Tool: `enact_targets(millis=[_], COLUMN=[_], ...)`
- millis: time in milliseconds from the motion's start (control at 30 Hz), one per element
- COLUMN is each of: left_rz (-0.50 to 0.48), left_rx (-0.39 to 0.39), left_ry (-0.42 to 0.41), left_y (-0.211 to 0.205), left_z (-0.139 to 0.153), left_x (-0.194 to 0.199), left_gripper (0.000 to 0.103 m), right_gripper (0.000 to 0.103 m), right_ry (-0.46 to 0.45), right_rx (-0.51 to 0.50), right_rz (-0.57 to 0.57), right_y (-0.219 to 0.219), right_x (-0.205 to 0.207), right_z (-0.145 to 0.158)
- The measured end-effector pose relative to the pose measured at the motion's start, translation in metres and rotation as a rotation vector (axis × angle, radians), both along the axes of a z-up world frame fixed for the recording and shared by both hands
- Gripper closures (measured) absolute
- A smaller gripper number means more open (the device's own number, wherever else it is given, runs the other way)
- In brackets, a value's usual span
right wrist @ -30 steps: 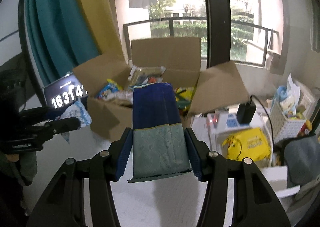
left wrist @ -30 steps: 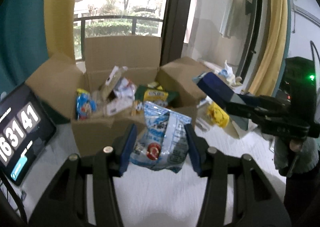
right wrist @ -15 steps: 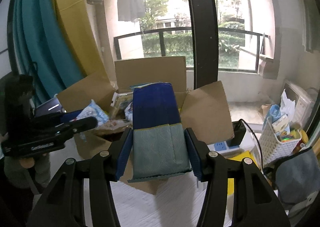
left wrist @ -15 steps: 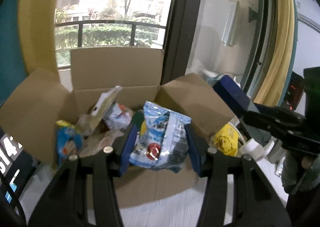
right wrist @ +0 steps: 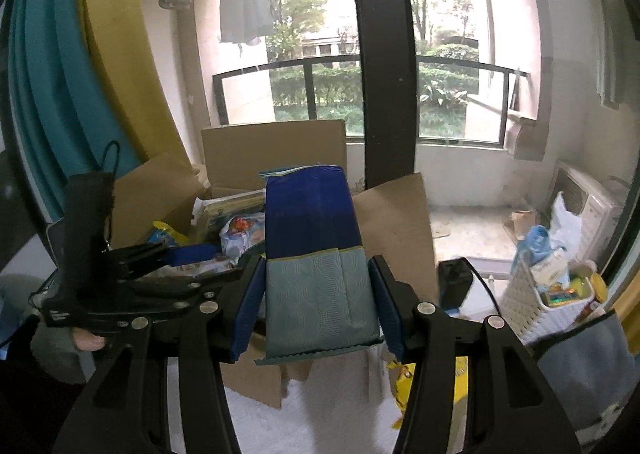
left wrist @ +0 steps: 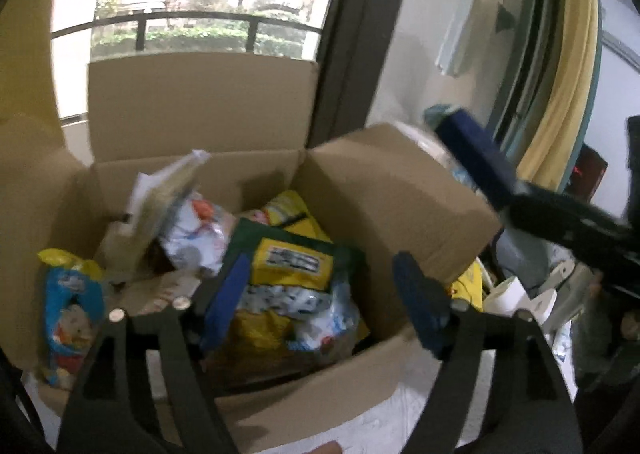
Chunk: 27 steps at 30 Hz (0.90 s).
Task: Organize snacks
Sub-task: 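Carry both packets over the box and open both grippers to drop them, then withdraw both grippers from the box toward the table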
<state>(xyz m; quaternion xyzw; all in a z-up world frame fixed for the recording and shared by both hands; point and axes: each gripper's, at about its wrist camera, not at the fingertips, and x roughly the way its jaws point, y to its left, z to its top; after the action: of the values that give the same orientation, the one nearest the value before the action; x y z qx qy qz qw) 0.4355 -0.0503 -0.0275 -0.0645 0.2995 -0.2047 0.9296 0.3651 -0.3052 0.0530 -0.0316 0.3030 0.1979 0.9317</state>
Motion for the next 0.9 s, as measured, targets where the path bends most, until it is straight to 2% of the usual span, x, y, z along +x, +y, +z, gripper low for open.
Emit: enact_targets(millis=[167,333,500,533,567,600,700,900], left_rz=[0.086,0.199,0.262,0.271,0.273,0.273,0.271,0.245], left_rx=[-0.038,-0.02,-0.047,-0.051,-0.053,-0.056,-0.069,-0.084], left_ry=[-0.06,-0.13,-0.116,-0.108,-0.103,-0.101,-0.107,-0.145], left_y=[0.034,0.069,0.094,0.098,0.099,0.102,0.106,0.094], left_z=[0.028,0.05,0.052,0.051,0.05,0.049,0.054,0.068], left_x=[-0.01,-0.017,-0.009,-0.007,-0.007,-0.008,-0.012,-0.042], left_gripper=[0.025,0.025,0.025,0.025,0.025,0.025,0.025,0.025], right_gripper=[0.048,0.048,0.048,0.045,0.033,0.028,0.025,0.025], right_ry=[0.003,0.018,0.054,0.056,0.063,0.075,0.077,0.065], right_rx=[0.011,0.028,0.051,0.057,0.058,0.06,0.073,0.041], right_rz=[0.032,0.048,0.003,-0.006,-0.018,-0.023,-0.021,-0.019], right_y=[0.027,0.051,0.073,0.075,0.077,0.079,0.08,0.072], right_x=[0.022,0.052,0.088,0.093,0.099,0.103,0.099,0.061], right_z=[-0.004,-0.013,-0.027,-0.029,-0.032,-0.034,-0.032,-0.02])
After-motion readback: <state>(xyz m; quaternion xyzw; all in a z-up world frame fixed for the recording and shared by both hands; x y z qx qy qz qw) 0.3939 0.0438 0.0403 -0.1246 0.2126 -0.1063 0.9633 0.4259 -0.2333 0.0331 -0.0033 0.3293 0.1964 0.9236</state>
